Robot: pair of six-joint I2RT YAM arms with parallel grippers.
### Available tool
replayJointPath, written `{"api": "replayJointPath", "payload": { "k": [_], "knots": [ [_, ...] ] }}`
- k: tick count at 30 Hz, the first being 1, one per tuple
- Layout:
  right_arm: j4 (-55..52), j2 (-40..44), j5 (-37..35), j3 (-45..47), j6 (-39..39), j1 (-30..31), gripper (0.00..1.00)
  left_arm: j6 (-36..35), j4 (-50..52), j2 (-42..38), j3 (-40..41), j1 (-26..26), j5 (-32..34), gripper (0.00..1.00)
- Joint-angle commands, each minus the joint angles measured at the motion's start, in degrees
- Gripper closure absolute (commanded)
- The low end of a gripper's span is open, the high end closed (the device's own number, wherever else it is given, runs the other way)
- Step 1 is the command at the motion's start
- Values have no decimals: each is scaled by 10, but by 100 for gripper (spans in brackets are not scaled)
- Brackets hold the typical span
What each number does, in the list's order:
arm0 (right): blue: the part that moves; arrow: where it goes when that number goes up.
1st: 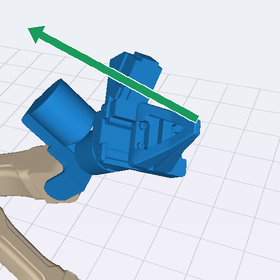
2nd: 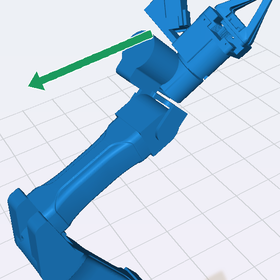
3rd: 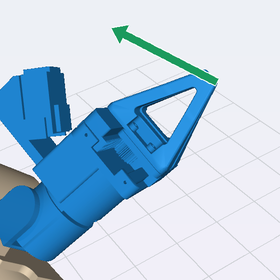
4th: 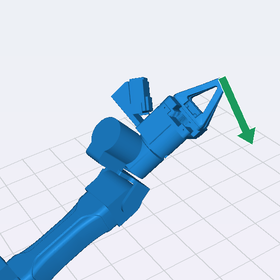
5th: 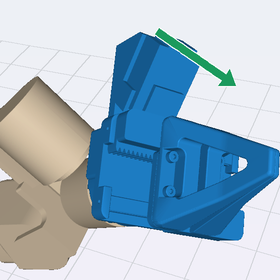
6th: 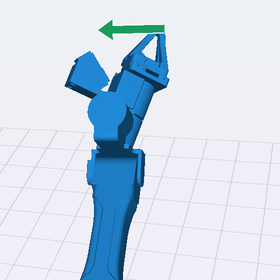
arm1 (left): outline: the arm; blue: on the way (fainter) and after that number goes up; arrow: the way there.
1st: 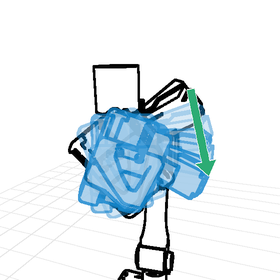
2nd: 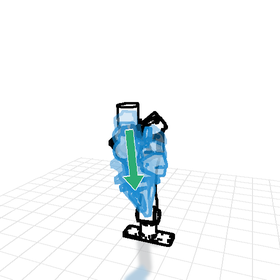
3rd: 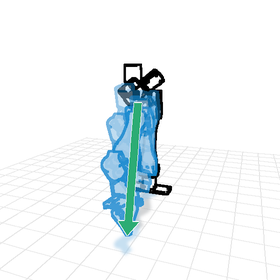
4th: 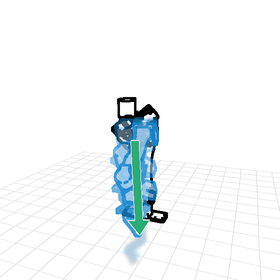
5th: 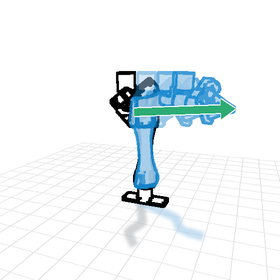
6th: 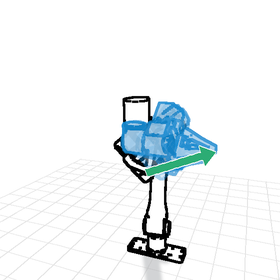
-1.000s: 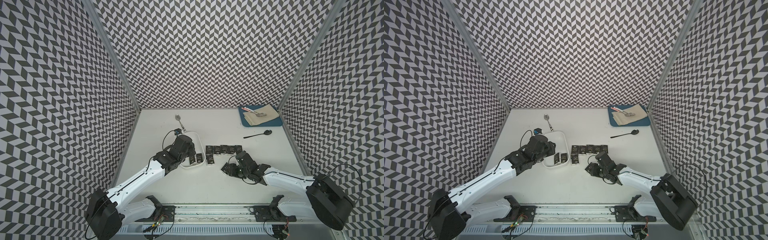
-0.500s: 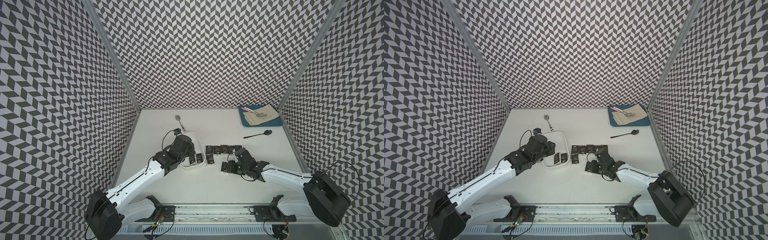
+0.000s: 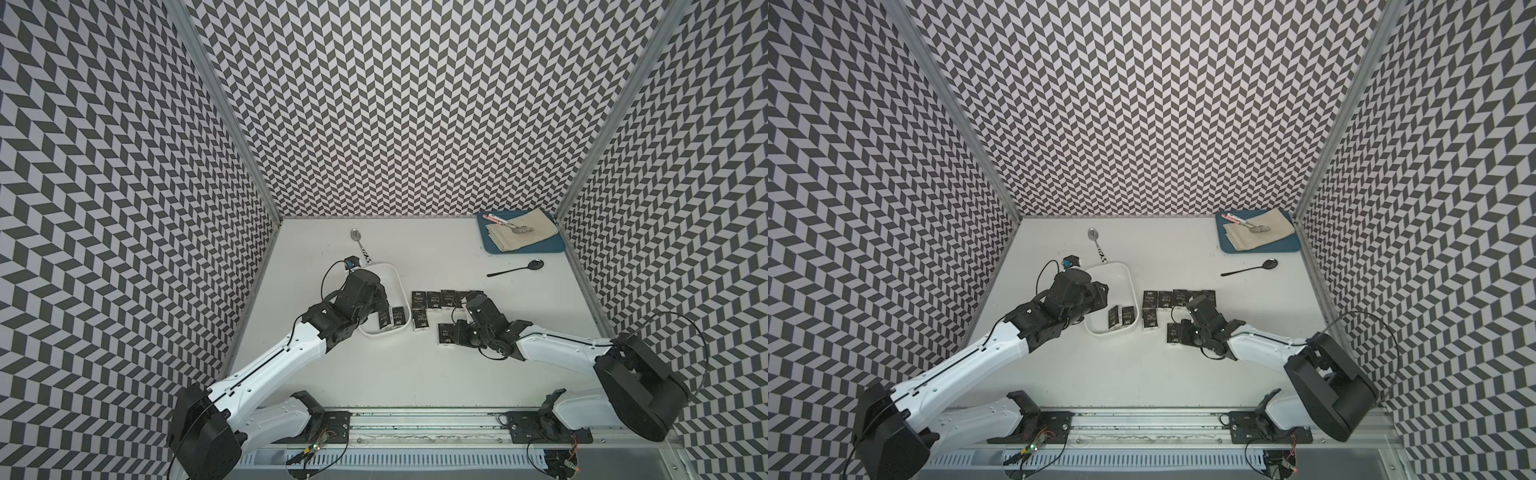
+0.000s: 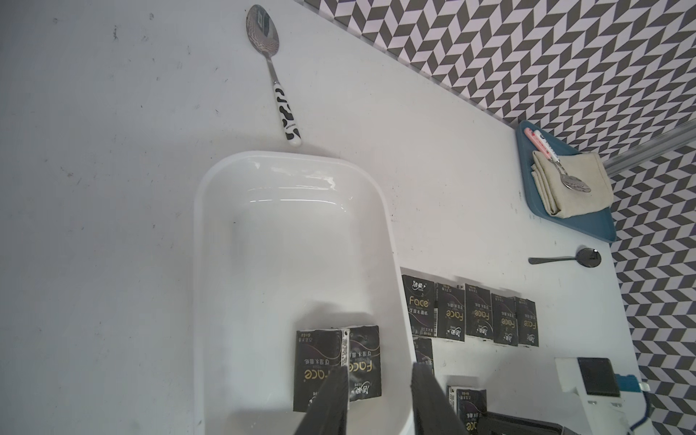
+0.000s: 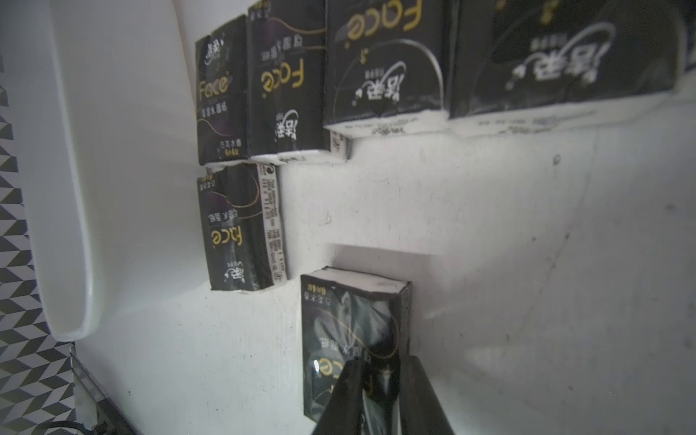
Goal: Take the pocket tissues out of the storage box
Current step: Move the pocket tissues to the center of the board.
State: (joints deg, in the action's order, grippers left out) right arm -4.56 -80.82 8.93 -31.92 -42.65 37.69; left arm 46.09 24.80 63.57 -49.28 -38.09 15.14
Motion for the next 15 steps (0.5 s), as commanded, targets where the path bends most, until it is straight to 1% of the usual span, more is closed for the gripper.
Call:
{"api": "replayJointPath", "payload": {
  "k": [1, 15],
  "knots": [
    [22, -21, -8, -21, 9, -2, 78, -6, 9, -13, 11, 5, 2, 67],
    [56, -86, -11, -51, 2, -3, 78, -14, 16, -36, 29, 18, 3, 66]
  ]
}}
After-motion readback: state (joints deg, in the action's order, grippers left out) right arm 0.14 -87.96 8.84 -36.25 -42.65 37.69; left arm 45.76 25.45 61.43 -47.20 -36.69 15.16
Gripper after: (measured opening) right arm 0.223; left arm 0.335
